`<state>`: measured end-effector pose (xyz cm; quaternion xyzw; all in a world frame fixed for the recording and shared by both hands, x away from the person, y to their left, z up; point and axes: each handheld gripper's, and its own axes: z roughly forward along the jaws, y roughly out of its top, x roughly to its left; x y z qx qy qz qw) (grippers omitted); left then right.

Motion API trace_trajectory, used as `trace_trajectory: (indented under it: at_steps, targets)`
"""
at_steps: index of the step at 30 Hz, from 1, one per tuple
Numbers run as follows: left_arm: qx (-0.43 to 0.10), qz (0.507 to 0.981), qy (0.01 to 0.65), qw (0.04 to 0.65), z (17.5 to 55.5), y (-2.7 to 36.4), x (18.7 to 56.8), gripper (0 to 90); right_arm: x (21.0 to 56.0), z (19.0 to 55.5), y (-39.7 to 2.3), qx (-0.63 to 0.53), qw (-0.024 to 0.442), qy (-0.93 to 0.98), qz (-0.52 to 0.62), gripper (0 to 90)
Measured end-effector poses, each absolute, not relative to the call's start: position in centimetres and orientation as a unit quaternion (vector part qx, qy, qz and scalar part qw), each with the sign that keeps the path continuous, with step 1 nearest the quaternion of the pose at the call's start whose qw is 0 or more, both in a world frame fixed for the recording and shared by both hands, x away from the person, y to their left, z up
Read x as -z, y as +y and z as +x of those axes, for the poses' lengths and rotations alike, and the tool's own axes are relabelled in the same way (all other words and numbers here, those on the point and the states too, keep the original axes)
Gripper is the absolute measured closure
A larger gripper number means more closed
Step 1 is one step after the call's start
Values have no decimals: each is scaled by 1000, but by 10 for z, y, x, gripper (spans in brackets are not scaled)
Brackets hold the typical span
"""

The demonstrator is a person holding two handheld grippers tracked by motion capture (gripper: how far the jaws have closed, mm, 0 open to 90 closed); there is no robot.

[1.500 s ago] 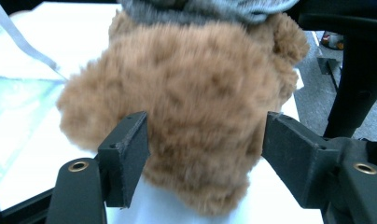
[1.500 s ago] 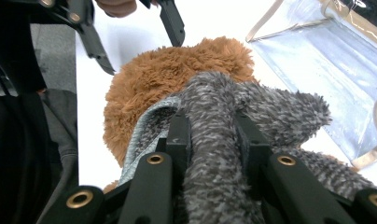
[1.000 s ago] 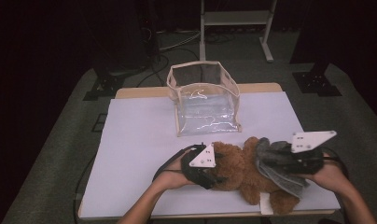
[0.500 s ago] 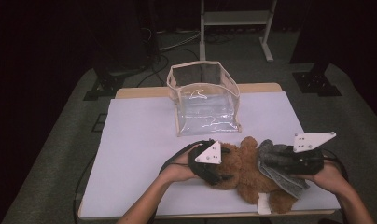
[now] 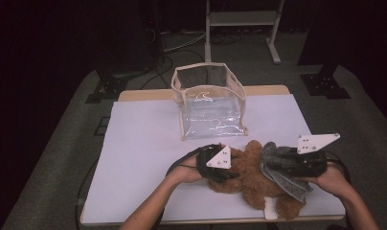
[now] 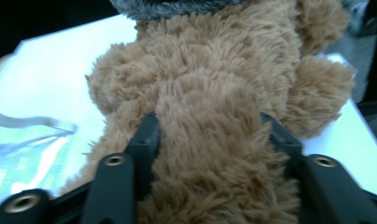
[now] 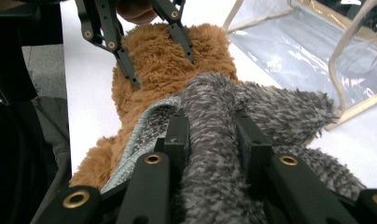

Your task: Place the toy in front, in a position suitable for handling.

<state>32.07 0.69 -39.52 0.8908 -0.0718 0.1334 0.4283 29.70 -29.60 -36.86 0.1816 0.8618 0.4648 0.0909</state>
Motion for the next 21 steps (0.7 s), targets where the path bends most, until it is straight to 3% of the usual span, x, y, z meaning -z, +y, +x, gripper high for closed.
trace_trajectory:
  at_steps: [7,21]
  targets:
    - [-138,891,-53,429,317,30,386,565,361,300,-282,-475,91,859,166,682]
    - [-140,902,0,407,297,106,373,567,359,315,-200,-483,63,869,93,687]
